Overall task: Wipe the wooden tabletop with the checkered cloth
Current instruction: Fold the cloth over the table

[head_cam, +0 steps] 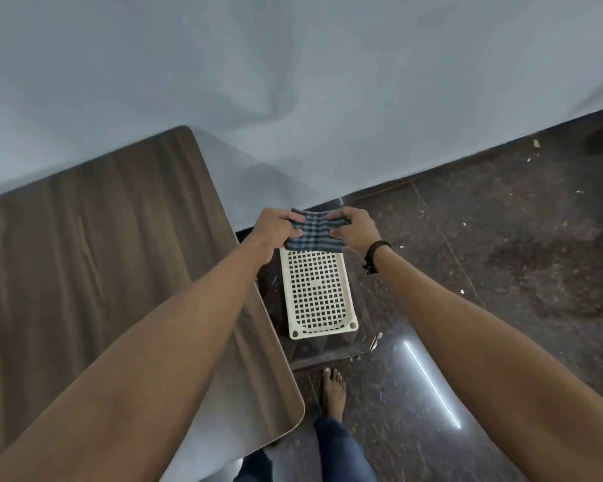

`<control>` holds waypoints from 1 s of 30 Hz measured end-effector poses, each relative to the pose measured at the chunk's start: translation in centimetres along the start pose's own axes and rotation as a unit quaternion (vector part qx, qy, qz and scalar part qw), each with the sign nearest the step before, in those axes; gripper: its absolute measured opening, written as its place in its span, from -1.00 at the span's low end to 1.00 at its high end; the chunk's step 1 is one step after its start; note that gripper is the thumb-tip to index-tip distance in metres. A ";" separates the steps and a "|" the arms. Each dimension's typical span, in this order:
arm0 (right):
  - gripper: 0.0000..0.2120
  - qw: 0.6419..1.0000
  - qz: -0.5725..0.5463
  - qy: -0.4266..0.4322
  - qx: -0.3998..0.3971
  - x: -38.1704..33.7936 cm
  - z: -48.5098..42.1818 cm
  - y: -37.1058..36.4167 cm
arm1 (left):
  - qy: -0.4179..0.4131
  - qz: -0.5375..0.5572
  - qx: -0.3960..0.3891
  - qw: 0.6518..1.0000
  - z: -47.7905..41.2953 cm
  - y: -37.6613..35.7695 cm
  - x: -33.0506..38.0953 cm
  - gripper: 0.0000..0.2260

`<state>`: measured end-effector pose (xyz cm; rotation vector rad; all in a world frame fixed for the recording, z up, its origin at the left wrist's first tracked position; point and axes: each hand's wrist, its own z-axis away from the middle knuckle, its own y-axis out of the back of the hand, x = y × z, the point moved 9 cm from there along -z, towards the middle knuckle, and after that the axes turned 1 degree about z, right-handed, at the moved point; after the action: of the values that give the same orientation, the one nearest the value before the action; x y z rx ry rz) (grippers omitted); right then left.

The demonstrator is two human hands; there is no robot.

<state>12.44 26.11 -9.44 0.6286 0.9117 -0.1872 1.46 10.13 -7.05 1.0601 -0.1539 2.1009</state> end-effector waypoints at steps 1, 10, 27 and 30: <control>-0.74 1.000 0.006 -0.002 -0.004 0.7 -0.8 -0.3 | 0.007 -0.001 0.005 1.000 -0.9 -0.3 -0.7 -0.72; -0.73 0.998 0.048 -0.021 -0.028 7.0 -7.0 -4.7 | 0.065 -0.057 0.060 0.994 -9.9 -2.1 -8.1 -0.76; -0.57 0.978 0.198 -0.013 -0.060 13.0 -9.6 -9.7 | 0.099 -0.171 0.088 0.976 -14.9 -5.1 -14.2 -0.75; -0.54 0.968 0.248 0.010 -0.048 12.5 -9.0 -9.8 | 0.069 -0.283 0.104 0.951 -14.9 -4.5 -13.4 -0.78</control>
<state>9.90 24.76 -27.49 0.7500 0.7512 0.3106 -0.08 11.75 -27.42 0.9328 0.4060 1.6763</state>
